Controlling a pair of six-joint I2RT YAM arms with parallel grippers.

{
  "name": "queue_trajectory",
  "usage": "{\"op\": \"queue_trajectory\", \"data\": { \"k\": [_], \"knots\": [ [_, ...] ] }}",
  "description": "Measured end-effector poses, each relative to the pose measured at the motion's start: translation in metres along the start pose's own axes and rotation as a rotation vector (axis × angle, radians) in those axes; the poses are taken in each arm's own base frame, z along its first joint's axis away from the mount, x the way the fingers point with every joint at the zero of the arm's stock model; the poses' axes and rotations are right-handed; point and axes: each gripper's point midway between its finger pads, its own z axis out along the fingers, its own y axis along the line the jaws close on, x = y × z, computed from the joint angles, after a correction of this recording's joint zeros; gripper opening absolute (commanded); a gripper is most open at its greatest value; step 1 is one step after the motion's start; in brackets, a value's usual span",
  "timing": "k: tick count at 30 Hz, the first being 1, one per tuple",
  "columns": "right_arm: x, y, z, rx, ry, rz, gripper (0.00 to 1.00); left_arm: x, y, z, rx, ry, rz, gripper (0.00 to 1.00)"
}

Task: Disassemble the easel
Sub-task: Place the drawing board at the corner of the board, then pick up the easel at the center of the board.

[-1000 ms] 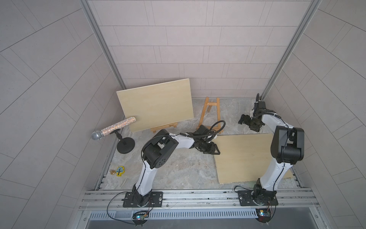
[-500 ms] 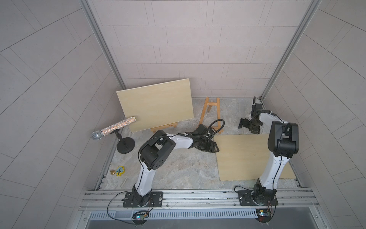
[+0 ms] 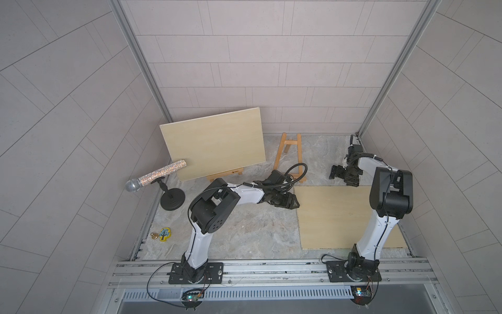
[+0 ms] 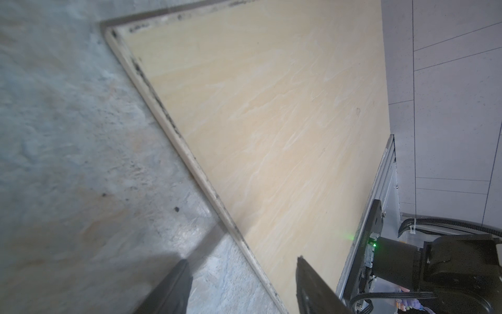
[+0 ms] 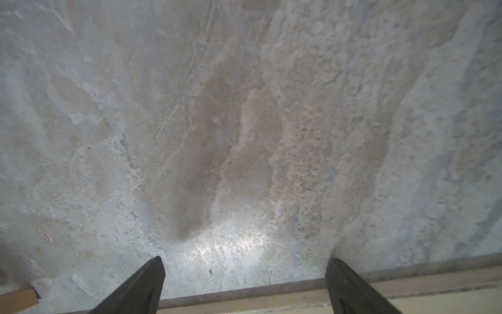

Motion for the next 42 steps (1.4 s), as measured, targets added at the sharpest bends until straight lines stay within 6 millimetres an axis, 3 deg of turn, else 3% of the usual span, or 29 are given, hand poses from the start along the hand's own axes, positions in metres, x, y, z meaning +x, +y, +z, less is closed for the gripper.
{"op": "queue_trajectory", "data": {
  "k": [17,22,25,30,35,38,42],
  "knots": [
    [0.020,-0.001,-0.004,-0.003,0.006,-0.004,0.98,0.004,0.002,-0.004,-0.014,-0.005,0.001,0.66],
    [0.021,0.012,-0.007,-0.037,0.006,-0.014,0.99,0.012,0.004,-0.012,-0.033,0.004,-0.008,0.66],
    [0.020,0.034,-0.017,-0.092,-0.014,-0.053,0.99,0.022,0.009,-0.022,-0.058,0.011,-0.021,0.67],
    [0.017,0.095,-0.055,-0.257,-0.127,-0.171,0.98,0.037,0.016,-0.045,-0.092,0.009,-0.049,0.70],
    [0.034,0.145,-0.087,-0.406,-0.229,-0.294,0.99,0.025,0.016,-0.079,-0.086,-0.070,-0.062,0.76],
    [0.043,0.169,-0.091,-0.455,-0.259,-0.357,0.99,0.015,0.019,-0.097,-0.081,-0.122,-0.080,0.78],
    [0.053,0.190,-0.081,-0.479,-0.275,-0.410,0.99,0.004,0.027,-0.113,-0.078,-0.167,-0.107,0.79]
  ]
}}
